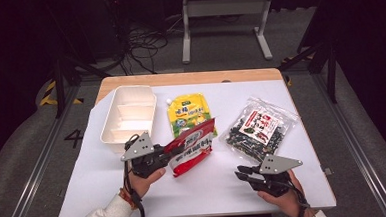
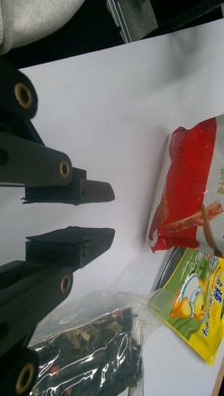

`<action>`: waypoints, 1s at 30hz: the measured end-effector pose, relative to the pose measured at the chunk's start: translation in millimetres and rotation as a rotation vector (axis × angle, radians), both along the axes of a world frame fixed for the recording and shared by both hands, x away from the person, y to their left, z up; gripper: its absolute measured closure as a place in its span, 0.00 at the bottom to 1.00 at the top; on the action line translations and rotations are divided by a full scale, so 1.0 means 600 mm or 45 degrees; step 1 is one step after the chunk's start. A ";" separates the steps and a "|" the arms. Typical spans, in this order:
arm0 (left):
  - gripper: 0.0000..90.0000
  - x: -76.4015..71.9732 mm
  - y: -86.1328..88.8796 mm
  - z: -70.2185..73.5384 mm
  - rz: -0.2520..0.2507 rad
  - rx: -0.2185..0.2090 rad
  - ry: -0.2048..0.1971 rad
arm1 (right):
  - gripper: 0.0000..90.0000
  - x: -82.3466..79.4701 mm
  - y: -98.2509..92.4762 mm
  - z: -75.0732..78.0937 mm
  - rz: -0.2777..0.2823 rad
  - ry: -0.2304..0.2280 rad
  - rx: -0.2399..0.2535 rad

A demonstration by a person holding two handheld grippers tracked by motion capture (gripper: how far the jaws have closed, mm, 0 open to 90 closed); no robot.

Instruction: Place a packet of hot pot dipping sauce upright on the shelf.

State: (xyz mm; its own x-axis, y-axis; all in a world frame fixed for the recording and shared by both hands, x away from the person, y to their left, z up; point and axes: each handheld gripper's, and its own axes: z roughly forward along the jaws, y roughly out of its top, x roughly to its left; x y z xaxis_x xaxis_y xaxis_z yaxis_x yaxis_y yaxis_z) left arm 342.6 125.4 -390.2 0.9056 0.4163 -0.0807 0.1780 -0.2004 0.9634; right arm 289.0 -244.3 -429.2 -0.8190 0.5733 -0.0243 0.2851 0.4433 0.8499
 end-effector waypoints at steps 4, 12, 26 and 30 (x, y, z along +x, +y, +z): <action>1.00 0.000 0.005 0.006 -0.004 -0.004 -0.010 | 0.84 0.002 0.002 -0.001 0.005 0.005 0.001; 1.00 0.000 0.019 0.026 0.014 -0.014 -0.050 | 0.83 0.006 0.007 -0.003 0.018 0.011 -0.001; 1.00 0.066 0.115 0.117 0.141 0.011 -0.203 | 0.82 0.010 0.010 -0.007 0.032 0.035 0.014; 1.00 0.098 0.140 0.137 0.213 0.028 -0.216 | 0.82 0.009 0.006 -0.011 0.026 0.037 0.002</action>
